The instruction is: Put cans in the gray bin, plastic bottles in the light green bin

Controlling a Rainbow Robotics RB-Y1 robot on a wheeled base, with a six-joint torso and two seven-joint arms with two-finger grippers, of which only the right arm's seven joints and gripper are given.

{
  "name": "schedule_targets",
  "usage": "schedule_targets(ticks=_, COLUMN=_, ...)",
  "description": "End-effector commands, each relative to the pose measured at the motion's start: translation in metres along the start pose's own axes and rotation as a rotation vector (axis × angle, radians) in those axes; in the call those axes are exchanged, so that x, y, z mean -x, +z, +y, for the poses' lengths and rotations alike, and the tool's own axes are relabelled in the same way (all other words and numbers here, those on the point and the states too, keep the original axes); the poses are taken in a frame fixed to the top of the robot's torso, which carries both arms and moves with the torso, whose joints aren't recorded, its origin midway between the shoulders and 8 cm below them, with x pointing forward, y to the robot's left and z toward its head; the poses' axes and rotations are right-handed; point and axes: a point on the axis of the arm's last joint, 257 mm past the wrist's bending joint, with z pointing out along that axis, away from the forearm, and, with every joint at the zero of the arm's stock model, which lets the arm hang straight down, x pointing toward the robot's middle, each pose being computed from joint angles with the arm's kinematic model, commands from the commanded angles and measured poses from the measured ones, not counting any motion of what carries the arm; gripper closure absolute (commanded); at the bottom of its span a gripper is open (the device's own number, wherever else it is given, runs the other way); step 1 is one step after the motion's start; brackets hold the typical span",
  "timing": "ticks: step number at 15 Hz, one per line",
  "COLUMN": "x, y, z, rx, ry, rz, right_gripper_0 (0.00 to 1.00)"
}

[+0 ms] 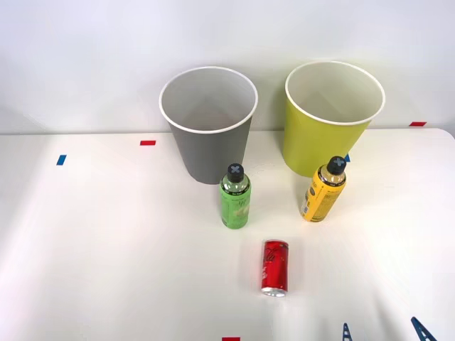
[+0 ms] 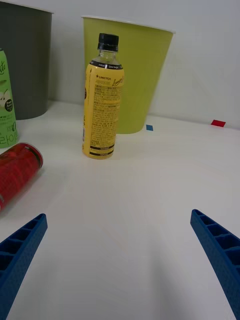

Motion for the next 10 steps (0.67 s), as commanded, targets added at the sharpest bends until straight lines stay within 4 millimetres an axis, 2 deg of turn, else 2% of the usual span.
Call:
schedule_targets(ticks=1, x=0.0000, y=0.0000, z=0.0000, rx=0.000, ry=0.000, rz=0.000, right_gripper_0=0.00)
schedule_targets(ticks=10, x=0.0000, y=0.0000, z=0.0000, rx=0.000, ry=0.000, rz=0.000, right_gripper_0=0.00)
